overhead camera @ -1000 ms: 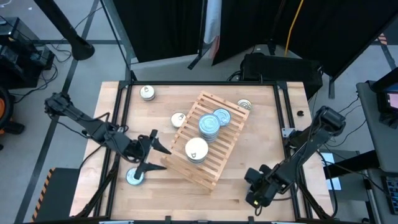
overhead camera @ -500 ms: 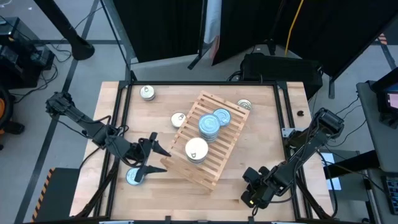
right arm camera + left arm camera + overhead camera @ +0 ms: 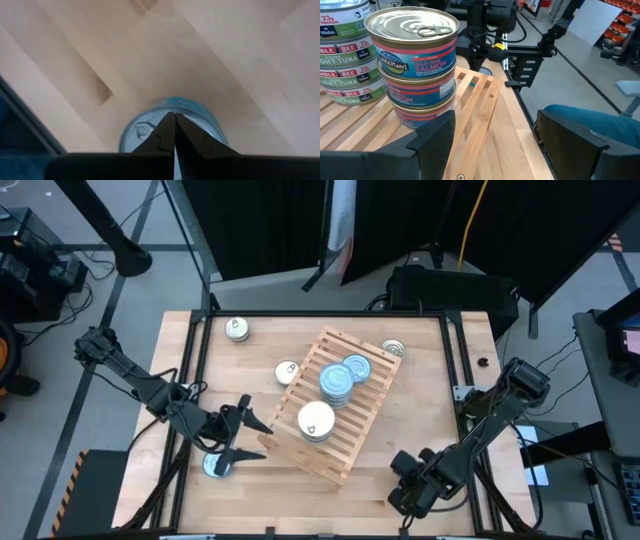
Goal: Stack canned seafood by type on shelf
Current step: Stack the yellow-blue tuna can on top of the other yellow-blue tuna can on the shelf
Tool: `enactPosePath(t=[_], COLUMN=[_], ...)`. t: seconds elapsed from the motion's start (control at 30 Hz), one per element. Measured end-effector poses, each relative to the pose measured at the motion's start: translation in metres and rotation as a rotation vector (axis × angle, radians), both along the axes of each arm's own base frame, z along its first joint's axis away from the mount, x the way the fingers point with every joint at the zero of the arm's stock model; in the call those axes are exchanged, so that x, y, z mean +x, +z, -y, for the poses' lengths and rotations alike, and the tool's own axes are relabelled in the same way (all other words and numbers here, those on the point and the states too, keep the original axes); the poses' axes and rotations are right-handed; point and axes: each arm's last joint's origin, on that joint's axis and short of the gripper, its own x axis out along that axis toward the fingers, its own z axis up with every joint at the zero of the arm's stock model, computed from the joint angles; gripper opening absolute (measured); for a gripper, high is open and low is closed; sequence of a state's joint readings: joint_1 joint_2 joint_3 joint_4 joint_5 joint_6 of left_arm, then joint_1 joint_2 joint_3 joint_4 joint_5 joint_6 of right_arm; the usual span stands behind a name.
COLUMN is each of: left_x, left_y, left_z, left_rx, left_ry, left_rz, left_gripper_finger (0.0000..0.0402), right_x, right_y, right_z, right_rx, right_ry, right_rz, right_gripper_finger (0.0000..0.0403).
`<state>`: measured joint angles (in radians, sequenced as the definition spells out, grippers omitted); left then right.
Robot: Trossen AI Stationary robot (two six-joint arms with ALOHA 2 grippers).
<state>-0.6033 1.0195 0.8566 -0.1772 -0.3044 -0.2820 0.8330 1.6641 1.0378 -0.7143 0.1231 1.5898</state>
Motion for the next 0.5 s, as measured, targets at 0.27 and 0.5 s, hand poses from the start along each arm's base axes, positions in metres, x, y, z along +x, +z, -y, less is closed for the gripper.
enactPosePath(t=[0.27, 0.5], left_x=[0.0002, 0.0004], left_y=[0.0002, 0.0004], left_z=[-0.0006, -0.0006], left_rx=[0.005, 0.004], left_ry=[0.019, 0.020], left_rz=[0.005, 0.007], left_gripper_finger=[0.0287, 0.0287], right_x=[0.0018, 0.0015], right_y=[-0.0094, -0.0066], right_z=[-0.0030, -0.0024], right_rx=[-0.007, 0.000], right_ry=[0.005, 0.005], right_rz=[-0.030, -0.023], right_gripper_finger=[0.0000, 0.0000])
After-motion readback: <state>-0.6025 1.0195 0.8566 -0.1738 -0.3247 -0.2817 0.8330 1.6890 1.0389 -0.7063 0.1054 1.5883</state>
